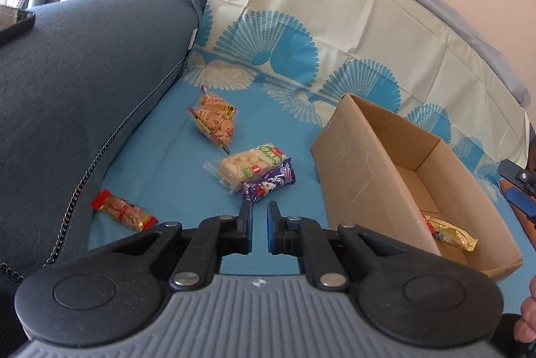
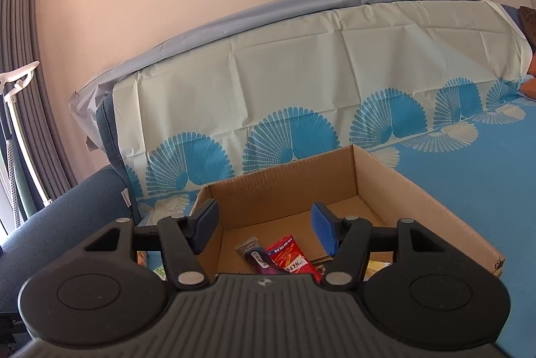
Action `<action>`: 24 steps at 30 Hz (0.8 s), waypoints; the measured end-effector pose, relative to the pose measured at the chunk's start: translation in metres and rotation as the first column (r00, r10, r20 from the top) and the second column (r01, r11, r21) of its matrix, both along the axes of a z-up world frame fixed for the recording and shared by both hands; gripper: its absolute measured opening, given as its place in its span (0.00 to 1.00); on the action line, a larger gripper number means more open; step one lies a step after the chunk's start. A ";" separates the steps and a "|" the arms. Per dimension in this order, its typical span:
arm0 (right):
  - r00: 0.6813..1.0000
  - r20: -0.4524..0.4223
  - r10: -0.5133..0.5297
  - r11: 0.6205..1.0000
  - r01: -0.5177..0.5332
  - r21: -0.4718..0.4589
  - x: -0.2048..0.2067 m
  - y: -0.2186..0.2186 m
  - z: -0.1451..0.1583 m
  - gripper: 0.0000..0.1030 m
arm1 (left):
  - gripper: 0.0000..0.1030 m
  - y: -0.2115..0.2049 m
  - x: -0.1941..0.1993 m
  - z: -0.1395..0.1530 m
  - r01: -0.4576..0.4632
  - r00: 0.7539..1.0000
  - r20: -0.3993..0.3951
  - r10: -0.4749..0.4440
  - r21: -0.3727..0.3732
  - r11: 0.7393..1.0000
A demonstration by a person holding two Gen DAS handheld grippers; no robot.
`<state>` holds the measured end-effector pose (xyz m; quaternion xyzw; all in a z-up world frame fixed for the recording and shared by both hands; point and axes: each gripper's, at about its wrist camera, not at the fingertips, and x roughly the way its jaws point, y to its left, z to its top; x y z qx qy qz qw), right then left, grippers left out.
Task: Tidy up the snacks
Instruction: 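Move both tools back toward the remaining snacks on the sofa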
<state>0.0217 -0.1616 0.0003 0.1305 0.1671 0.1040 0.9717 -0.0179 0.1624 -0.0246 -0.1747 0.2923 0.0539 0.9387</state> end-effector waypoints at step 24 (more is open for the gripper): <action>0.998 0.001 0.069 0.982 -0.068 -0.176 -0.003 0.036 -0.003 0.62 | 0.56 0.056 0.044 -0.055 -0.480 0.842 -0.246 0.480 0.063 0.875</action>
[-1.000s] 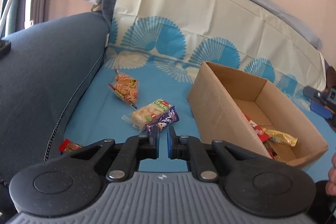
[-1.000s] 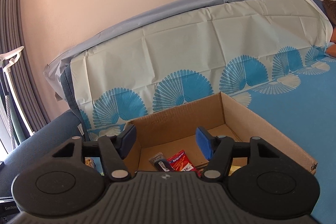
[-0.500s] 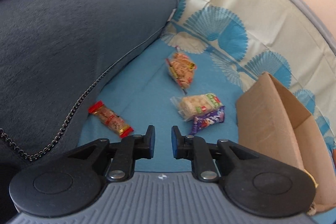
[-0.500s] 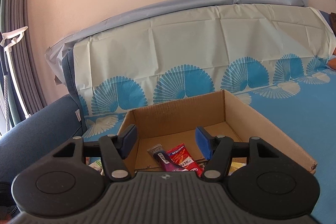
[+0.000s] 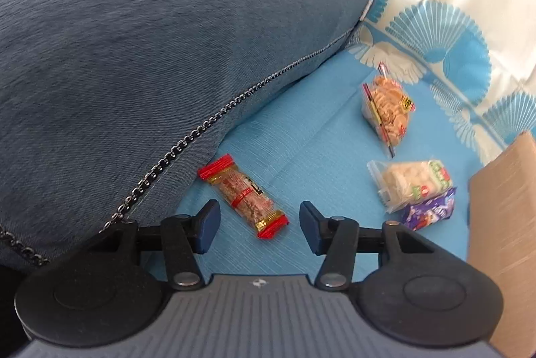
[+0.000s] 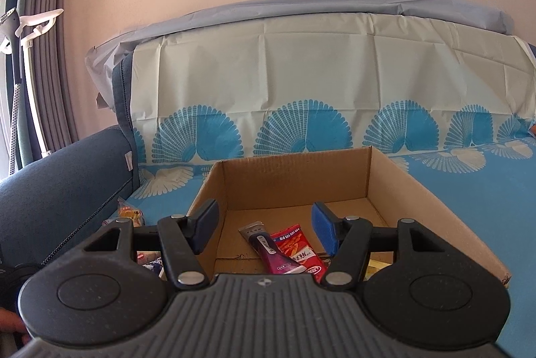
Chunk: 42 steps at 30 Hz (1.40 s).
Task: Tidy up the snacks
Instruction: 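Move both tools back toward the remaining snacks on the sofa, then grasp the purple candy bar with the right gripper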
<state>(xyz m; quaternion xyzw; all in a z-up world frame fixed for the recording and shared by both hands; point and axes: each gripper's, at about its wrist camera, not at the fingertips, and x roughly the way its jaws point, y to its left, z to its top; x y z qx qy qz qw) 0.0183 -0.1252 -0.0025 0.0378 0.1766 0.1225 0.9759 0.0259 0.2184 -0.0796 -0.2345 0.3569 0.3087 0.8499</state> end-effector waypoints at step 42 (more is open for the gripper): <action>0.802 -0.588 -0.105 0.992 0.045 -0.115 0.137 0.236 -0.110 0.27 | 0.27 0.003 -0.015 0.006 0.079 0.995 0.061 -0.077 -0.037 0.996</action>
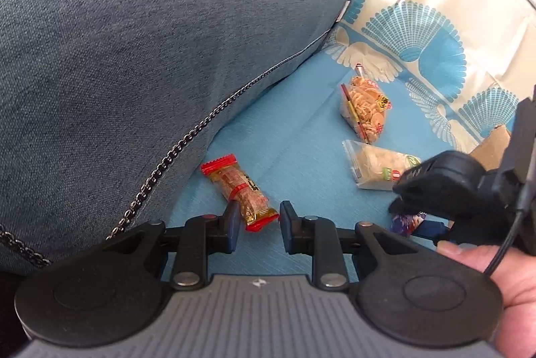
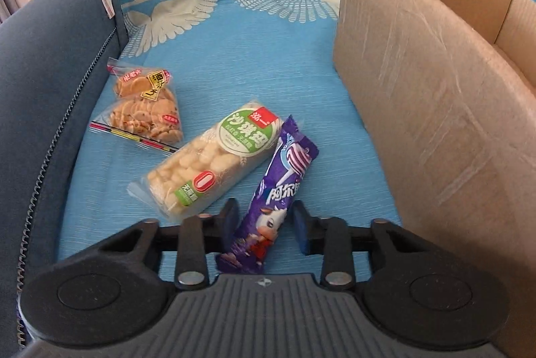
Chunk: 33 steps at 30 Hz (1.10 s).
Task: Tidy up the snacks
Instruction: 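Grasp the purple candy bar with the right gripper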
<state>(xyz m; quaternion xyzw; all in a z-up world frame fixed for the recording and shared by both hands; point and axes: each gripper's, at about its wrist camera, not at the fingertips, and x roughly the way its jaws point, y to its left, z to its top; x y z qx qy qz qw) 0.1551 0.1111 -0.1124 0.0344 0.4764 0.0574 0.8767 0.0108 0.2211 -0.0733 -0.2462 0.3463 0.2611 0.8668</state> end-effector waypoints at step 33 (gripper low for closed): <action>0.856 0.126 0.502 0.865 -0.500 -0.048 -0.198 -0.095 0.031 0.15 | 0.24 0.014 0.016 0.013 0.420 0.869 -0.154 -0.471 -0.272 0.866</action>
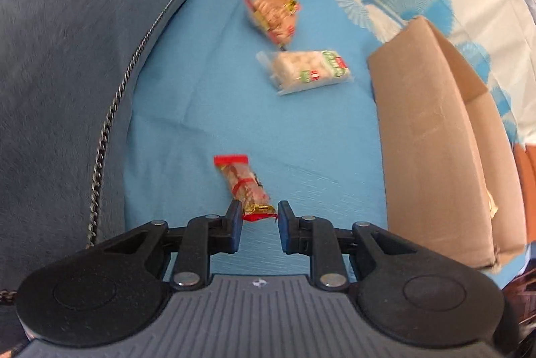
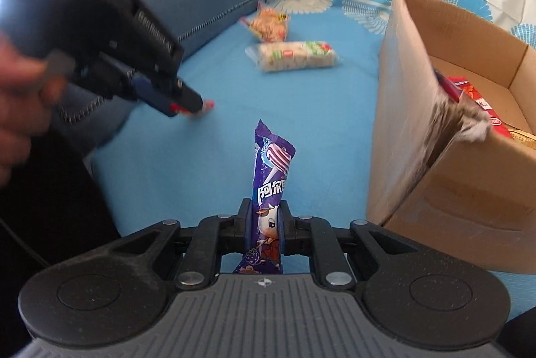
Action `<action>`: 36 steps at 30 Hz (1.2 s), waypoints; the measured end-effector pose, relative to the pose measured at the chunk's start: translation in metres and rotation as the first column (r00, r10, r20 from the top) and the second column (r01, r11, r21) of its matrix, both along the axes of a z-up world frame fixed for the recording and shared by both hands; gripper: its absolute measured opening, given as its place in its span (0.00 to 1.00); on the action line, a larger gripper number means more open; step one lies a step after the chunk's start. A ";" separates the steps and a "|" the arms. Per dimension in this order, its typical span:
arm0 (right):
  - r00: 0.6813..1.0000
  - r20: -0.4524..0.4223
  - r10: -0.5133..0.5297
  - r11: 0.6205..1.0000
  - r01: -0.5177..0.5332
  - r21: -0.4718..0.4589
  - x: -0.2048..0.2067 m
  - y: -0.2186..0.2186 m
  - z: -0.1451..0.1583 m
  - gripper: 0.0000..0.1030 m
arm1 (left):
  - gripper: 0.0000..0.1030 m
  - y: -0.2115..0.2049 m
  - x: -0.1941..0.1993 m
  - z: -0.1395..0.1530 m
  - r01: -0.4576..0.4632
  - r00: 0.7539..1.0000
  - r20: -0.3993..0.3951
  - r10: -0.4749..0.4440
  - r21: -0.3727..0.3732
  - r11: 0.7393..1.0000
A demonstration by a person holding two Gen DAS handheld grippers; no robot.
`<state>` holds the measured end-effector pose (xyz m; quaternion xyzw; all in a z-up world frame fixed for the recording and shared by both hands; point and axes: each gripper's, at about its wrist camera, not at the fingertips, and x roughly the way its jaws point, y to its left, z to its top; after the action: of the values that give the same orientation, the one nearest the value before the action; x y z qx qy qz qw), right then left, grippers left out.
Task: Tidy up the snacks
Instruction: 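Lift the purple candy bar with the right gripper while the left gripper grasps the red-wrapped candy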
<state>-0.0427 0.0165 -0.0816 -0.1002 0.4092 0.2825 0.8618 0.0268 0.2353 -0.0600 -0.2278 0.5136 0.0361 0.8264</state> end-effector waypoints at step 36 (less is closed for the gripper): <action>0.998 -0.043 -0.044 0.999 0.045 0.018 0.008 0.001 -0.013 0.18 | 0.48 -0.009 0.009 -0.010 -0.003 0.998 -0.058 0.008 0.099 0.995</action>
<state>-0.0345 0.0173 -0.0942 -0.0770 0.4269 0.2692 0.8598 0.0362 0.2262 -0.0704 -0.1869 0.5345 0.0704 0.8213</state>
